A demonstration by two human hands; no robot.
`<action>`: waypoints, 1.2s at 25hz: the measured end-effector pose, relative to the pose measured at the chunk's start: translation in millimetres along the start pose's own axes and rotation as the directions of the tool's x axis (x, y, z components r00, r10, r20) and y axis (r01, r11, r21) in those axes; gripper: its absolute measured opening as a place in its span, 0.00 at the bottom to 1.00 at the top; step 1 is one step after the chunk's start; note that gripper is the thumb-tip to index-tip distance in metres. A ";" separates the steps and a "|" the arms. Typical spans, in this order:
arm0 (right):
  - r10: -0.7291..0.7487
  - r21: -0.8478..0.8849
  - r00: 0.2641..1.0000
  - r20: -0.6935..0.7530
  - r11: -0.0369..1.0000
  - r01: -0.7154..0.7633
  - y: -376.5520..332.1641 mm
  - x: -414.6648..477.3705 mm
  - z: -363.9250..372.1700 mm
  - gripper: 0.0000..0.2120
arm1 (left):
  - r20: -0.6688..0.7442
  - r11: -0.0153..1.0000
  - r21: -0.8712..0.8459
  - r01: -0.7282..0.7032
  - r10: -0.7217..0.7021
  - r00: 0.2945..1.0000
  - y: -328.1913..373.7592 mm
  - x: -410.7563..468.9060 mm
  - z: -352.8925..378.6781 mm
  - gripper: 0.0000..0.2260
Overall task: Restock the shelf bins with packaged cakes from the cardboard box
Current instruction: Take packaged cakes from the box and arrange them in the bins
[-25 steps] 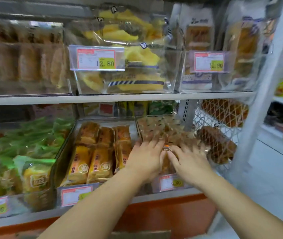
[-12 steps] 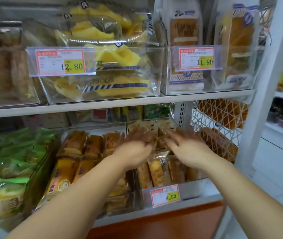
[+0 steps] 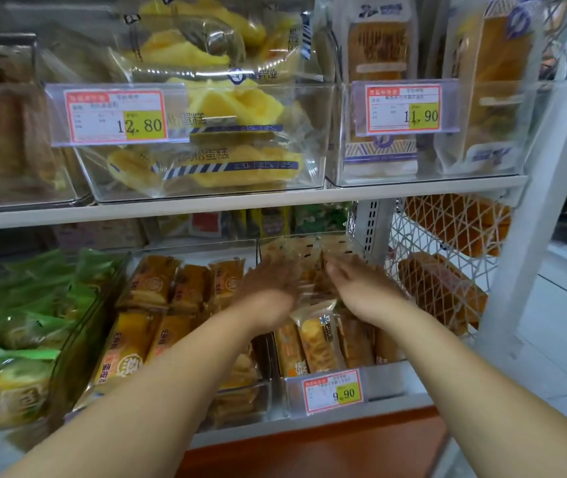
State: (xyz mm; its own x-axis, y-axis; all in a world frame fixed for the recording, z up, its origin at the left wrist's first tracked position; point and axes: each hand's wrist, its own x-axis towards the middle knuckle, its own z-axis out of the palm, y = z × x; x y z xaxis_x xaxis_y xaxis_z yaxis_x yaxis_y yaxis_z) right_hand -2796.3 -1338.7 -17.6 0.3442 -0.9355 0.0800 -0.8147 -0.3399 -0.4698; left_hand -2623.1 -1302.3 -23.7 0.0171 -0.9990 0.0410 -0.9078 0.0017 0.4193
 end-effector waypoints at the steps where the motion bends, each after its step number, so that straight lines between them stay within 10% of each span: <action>1: -0.020 0.175 0.996 -0.087 0.984 0.035 -0.5 -11.6 -6.7 0.21 | -0.038 0.986 -0.168 0.024 -0.030 0.999 -4.1 -13.7 -0.2 0.22; 3: -0.166 0.183 0.977 -0.134 0.965 0.189 -8.2 -36.6 -21.4 0.21 | -0.082 0.933 -0.358 0.029 -0.062 0.995 -11.2 -33.1 -2.7 0.21; 8: -0.350 -0.116 0.934 -0.071 0.933 0.341 -17.6 -67.9 4.3 0.24 | -0.084 0.994 0.057 -0.097 0.102 0.991 -35.1 -48.8 1.7 0.26; 14: -0.261 -0.196 0.955 -0.143 0.953 0.232 -7.9 -67.4 30.3 0.18 | -0.067 0.991 0.098 -0.092 0.099 0.993 -42.8 -48.8 7.0 0.27; 18: -0.120 0.042 0.984 -0.132 0.991 0.126 -18.5 -65.1 8.5 0.20 | -0.062 0.995 0.001 -0.103 0.103 0.993 -49.8 -55.5 9.1 0.26; 23: -0.103 -0.317 0.990 0.092 0.940 0.127 -40.2 -57.4 30.3 0.30 | -0.102 0.990 -0.078 -0.121 0.112 0.988 -48.8 -58.0 14.6 0.25; 30: -0.025 -0.169 0.995 0.100 0.985 0.041 -39.2 -39.0 12.7 0.27 | -0.109 0.989 -0.087 -0.117 0.107 0.988 -51.6 -57.3 17.0 0.24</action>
State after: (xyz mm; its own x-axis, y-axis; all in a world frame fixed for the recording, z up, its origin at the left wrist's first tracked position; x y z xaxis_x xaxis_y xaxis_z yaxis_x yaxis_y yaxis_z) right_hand -2771.9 -1287.7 -13.4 0.4090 -0.9126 0.0032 -0.8669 -0.3896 -0.3109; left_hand -2584.4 -1245.9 -63.1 -0.0345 -0.9822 0.1844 -0.8635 0.1222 0.4893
